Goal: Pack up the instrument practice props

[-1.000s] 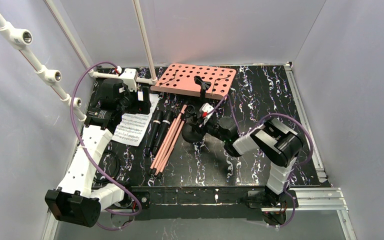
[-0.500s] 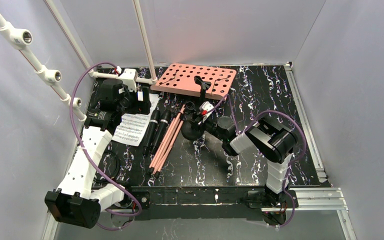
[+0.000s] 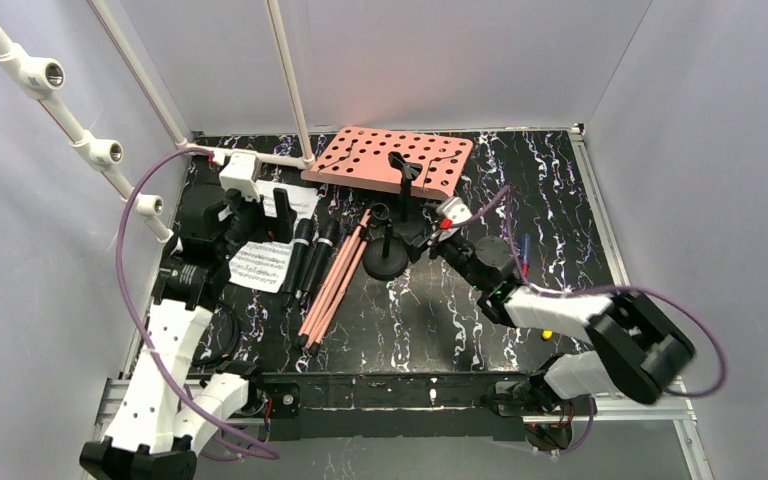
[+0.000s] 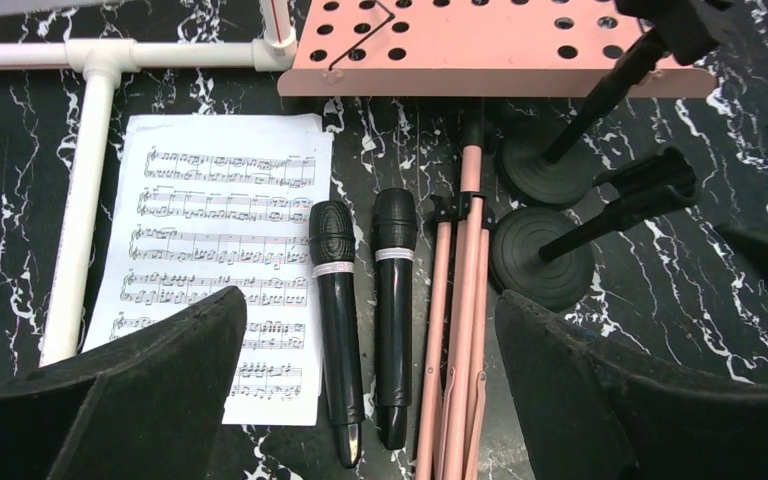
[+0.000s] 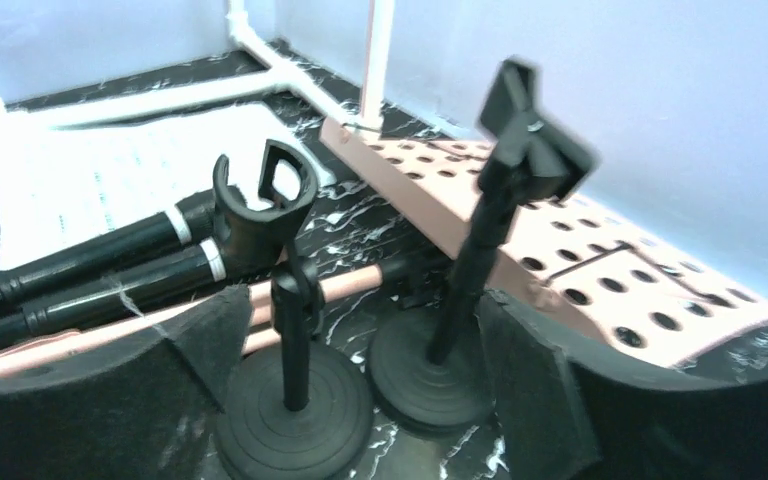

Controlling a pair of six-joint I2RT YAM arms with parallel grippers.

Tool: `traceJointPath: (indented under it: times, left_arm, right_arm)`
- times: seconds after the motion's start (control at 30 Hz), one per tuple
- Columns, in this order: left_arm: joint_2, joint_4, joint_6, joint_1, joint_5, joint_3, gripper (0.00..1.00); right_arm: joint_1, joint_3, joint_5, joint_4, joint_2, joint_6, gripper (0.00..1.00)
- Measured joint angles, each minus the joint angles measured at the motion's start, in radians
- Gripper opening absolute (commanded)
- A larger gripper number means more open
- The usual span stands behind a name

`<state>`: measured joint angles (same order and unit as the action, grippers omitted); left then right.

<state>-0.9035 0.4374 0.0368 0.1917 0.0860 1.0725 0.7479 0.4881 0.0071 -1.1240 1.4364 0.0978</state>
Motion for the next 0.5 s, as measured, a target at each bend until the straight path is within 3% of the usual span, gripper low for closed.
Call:
traceJointPath:
  times: [0.37, 0.5]
  left_arm:
    - [0.364, -0.047, 0.024, 0.000, 0.003, -0.137, 0.98]
    - [0.533, -0.048, 0.027, 0.000, -0.034, -0.147, 0.98]
  right_arm:
    - [-0.001, -0.016, 0.266, 0.553, -0.752, 0.097, 0.99]
    - [-0.001, 0.031, 0.404, 0.754, -0.946, 0.105, 0.99]
